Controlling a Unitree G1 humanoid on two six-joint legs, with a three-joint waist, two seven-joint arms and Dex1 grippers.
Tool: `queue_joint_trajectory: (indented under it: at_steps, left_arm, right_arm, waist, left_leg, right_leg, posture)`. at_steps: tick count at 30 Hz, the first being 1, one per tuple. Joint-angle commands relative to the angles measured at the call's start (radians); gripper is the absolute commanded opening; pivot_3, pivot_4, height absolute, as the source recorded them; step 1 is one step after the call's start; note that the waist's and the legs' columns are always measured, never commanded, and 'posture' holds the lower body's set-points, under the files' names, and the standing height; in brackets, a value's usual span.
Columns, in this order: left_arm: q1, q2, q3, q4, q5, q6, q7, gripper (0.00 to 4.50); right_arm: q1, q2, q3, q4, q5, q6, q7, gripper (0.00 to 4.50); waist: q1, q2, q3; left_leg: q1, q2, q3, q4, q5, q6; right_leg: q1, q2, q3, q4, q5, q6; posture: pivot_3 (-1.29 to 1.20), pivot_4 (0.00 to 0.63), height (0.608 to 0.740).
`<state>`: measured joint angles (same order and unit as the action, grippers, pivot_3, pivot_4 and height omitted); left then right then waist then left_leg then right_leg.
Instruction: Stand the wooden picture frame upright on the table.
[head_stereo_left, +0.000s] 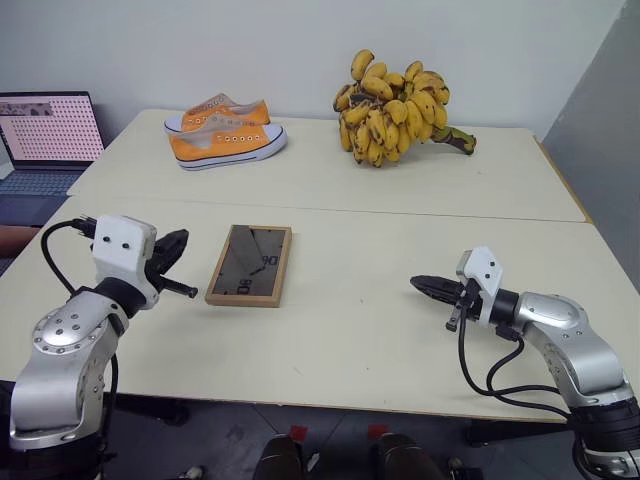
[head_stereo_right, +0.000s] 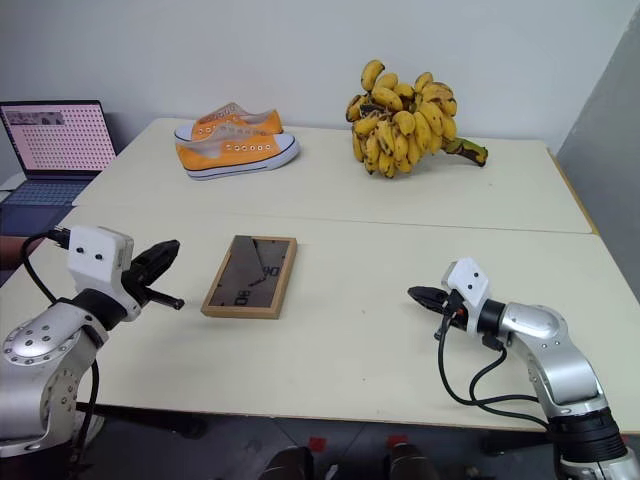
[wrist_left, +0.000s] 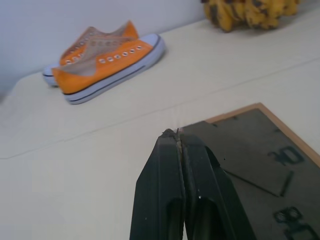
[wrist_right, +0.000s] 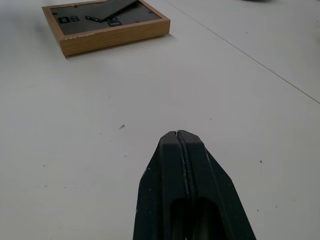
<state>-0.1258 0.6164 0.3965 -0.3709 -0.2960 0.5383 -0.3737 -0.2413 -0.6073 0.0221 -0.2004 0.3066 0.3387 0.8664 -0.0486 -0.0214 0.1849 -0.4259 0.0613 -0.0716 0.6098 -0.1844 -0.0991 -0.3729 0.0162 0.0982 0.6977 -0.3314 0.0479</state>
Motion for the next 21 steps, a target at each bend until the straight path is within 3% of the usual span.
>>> queue_joint_trajectory:
  at_steps: [1,11,21]
  left_arm:
    - [-0.038,-0.027,0.020,0.026,0.068,-0.003,0.119,0.05]
    - [-0.159,-0.068,-0.048,0.233,0.169,-0.040,0.232,0.05]
    - [-0.422,-0.091,-0.229,0.691,0.203,0.005,0.136,0.05]
  right_arm:
    - [0.001,0.004,-0.018,-0.027,0.015,-0.001,-0.011,0.00]
    - [0.027,0.028,-0.017,-0.062,0.029,0.025,-0.044,0.00]
    - [0.085,0.056,-0.030,-0.126,0.041,0.069,-0.120,0.00]
  waist:
    - [0.001,0.000,0.000]
    - [0.006,0.000,0.000]
    - [0.017,0.000,0.000]
  left_leg:
    - [0.000,0.000,0.000,0.000,0.000,0.000]
    - [0.000,-0.001,-0.001,0.000,0.000,0.000]
    - [0.000,-0.001,-0.001,0.001,0.000,0.000]
  right_leg:
    - [0.000,0.000,0.000,0.000,0.000,0.000]
    - [0.000,0.000,-0.001,0.000,0.000,0.000]
    - [0.001,0.000,-0.002,0.001,0.000,0.000]
  posture:
    - [0.00,0.150,0.740]
    - [0.00,0.150,0.740]
    - [0.00,0.150,0.740]
